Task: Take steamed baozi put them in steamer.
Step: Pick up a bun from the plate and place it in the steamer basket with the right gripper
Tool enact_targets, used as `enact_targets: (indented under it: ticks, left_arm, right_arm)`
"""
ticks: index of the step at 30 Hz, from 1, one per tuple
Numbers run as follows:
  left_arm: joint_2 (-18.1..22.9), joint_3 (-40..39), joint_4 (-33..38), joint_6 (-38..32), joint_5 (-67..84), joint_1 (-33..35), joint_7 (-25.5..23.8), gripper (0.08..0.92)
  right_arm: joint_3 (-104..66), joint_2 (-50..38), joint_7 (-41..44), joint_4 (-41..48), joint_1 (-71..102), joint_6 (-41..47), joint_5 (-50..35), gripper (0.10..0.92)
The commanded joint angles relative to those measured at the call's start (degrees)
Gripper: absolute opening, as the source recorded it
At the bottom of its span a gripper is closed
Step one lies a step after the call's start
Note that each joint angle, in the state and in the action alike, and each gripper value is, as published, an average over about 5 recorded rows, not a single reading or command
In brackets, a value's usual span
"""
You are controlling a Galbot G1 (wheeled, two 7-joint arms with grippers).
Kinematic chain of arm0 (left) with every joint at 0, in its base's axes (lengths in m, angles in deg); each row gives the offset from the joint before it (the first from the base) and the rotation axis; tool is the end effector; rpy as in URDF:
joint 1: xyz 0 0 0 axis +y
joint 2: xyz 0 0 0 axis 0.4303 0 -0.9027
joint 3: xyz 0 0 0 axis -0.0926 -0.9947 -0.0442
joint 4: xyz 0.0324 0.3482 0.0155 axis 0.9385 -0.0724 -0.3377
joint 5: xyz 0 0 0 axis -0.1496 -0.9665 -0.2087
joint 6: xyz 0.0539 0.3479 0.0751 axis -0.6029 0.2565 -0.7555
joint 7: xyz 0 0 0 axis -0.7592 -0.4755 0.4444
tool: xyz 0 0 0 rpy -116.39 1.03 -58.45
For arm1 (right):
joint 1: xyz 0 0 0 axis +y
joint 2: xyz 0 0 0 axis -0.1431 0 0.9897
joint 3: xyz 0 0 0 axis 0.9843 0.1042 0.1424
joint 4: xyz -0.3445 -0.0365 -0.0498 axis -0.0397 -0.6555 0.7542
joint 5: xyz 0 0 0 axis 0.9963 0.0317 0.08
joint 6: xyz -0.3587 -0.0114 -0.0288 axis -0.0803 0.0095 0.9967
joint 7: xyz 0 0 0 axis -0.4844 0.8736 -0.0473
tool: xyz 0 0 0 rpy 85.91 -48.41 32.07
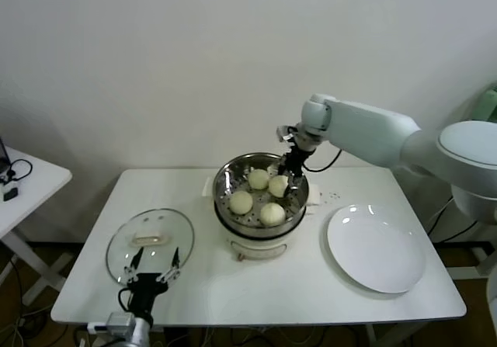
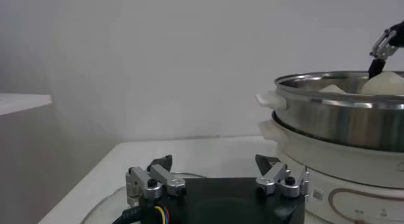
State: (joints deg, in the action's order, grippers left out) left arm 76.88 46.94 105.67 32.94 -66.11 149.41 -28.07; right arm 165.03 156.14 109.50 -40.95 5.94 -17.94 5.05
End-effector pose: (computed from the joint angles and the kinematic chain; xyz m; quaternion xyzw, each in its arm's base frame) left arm 0.1625 0.0346 -0.3390 0.0145 -0.9939 -0.0255 0.1065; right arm 0.6450 0.0392 -0.0899 0.5793 -0.5261 0.4994 0.3718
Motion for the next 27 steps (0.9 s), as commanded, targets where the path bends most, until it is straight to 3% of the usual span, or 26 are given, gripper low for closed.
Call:
enact_targets:
  ticks: [1,19,27]
  left_arm:
    - [-0.04,-0.10,-0.17,-0.06,-0.05,0.03,-0.04,0.823]
    - [0.15,-0.21,-0.18,-0.08,-0.21,0.08,-0.06,0.823]
    - [0.20,-0.22,-0.06,-0.07,-0.28,0.07,-0.04,0.823]
  right_arm:
    - [0.34,1.16,0.31,2.61,1.97,-0.22,1.68,0.704]
    - [-0.33,0.96,0.15,3.04,2.39,-0.58,2.41,0.705]
    - [-0.78,1.19,1.21,3.00,2.08,-0.96,2.03,0.815]
